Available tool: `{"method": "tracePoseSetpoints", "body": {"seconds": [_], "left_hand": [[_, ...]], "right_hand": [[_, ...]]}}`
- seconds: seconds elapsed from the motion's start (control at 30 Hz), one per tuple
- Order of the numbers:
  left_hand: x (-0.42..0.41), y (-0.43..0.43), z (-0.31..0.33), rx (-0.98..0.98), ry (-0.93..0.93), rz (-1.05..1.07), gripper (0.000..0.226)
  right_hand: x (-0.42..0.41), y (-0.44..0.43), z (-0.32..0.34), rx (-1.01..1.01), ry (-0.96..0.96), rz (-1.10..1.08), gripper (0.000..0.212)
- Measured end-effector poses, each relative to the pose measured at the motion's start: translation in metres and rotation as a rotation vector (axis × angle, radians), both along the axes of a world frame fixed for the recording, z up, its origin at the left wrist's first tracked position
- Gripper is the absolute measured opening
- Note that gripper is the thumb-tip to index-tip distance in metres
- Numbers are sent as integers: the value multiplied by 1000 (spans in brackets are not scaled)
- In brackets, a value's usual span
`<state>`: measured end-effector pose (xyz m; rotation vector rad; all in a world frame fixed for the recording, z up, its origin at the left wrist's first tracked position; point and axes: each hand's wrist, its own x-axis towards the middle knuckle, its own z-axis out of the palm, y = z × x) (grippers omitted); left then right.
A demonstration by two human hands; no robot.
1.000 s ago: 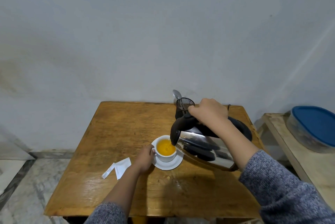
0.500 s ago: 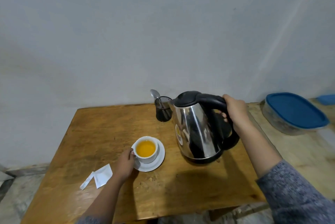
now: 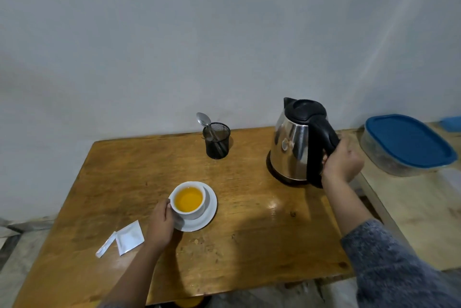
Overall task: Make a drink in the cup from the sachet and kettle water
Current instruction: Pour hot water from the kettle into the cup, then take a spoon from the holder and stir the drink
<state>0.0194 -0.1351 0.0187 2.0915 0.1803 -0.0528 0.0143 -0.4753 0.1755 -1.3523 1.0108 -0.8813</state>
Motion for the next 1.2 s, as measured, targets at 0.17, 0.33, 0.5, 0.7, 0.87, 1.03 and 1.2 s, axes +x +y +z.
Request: {"method": "tracePoseSetpoints", "body": {"seconds": [0.17, 0.33, 0.5, 0.7, 0.87, 1.03, 1.2], "left_hand": [[-3, -1, 2, 37, -24, 17, 21], [-5, -6, 4, 49, -49, 40, 20], [-4, -9, 3, 70, -72, 61, 24], [-4, -11, 3, 60, -80, 55, 20], [-2, -5, -4, 66, -67, 40, 22], [-2, -1, -6, 44, -71, 11, 20], [-2, 2, -7, 33, -44, -3, 18]], "right_hand": [[8, -10, -16, 119, -60, -45, 35], [19, -22, -28, 154, -72, -9, 31], [24, -32, -42, 106, -25, 50, 36], [23, -37, -45, 14, 46, 85, 40], [18, -32, -39, -352, 68, 173, 30], [25, -21, -23, -699, 56, 295, 24], [56, 33, -11, -844, 14, 602, 19]]}}
